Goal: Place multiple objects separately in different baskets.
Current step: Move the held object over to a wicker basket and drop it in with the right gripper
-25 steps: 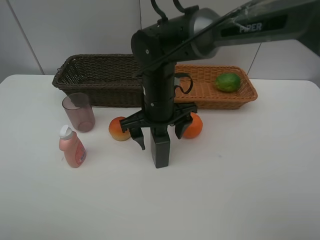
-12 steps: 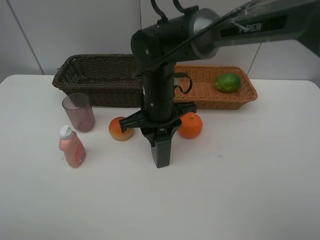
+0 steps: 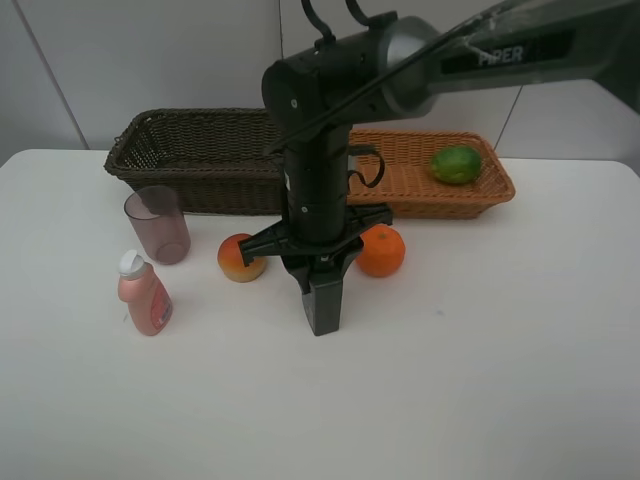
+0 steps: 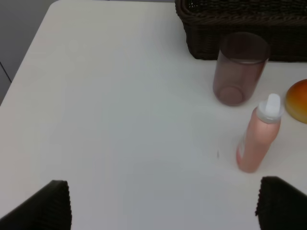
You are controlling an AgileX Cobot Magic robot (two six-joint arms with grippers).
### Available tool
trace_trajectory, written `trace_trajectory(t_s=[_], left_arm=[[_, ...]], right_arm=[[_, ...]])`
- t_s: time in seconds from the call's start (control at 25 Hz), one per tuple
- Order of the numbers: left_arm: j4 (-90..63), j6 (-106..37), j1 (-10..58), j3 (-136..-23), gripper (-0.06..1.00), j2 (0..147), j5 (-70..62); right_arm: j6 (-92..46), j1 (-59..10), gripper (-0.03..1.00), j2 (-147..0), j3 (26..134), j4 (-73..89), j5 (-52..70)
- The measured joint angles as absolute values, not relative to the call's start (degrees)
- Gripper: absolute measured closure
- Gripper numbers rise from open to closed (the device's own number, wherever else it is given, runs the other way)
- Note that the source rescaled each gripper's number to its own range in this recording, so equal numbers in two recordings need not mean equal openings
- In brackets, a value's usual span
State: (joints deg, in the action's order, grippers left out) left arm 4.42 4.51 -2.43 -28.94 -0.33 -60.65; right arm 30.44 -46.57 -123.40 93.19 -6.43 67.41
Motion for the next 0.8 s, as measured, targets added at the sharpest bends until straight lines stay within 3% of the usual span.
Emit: trace_trajectory(t_s=[0.8], left_arm=[[4.4,4.5,-2.4,-28.9,-0.06,-0.3,-60.6]], right_arm=[[30.3,-46.6,0.96,-116.4,93.9,-6.4,68.0]])
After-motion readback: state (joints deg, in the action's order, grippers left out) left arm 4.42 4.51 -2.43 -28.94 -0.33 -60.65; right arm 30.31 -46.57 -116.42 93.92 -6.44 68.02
